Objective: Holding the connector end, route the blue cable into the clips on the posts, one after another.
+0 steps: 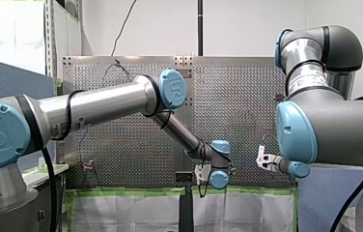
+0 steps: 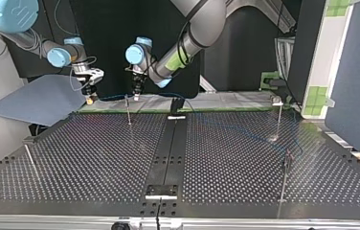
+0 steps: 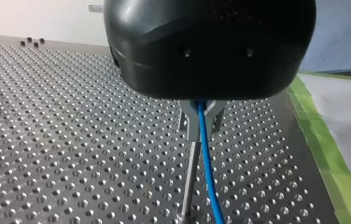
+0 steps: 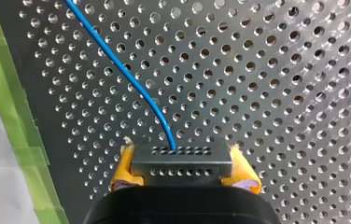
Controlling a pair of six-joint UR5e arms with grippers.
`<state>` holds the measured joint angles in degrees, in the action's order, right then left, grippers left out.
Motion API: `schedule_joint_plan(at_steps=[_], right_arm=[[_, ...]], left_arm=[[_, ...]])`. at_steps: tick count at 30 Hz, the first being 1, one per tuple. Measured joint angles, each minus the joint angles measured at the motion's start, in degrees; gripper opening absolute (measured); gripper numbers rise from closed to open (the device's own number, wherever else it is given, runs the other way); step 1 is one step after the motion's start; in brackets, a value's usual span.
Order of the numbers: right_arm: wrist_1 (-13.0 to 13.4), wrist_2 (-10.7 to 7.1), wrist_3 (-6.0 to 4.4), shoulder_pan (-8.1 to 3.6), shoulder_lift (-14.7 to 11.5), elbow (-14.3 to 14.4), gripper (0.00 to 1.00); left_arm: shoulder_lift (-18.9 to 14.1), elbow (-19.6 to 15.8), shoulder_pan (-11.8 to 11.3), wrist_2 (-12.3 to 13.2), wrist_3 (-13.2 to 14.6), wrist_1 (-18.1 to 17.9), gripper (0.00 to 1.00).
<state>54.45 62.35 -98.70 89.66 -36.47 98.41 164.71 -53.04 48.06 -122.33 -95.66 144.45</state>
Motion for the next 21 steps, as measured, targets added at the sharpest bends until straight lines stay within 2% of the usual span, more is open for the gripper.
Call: schedule_joint_plan(at_steps=[14,21], right_arm=[[0.91,-0.03,-0.17,0.85,0.03,-0.27,0.00],[1.06,0.18,-0.19,0.85,0.03,-0.27,0.00]], left_arm=[[0.34,0.22,-1.90,3.23,-0.99,-0.35,0.00],[2.57,2.28,-2.61,4.24,-1.50,1.18,0.00]])
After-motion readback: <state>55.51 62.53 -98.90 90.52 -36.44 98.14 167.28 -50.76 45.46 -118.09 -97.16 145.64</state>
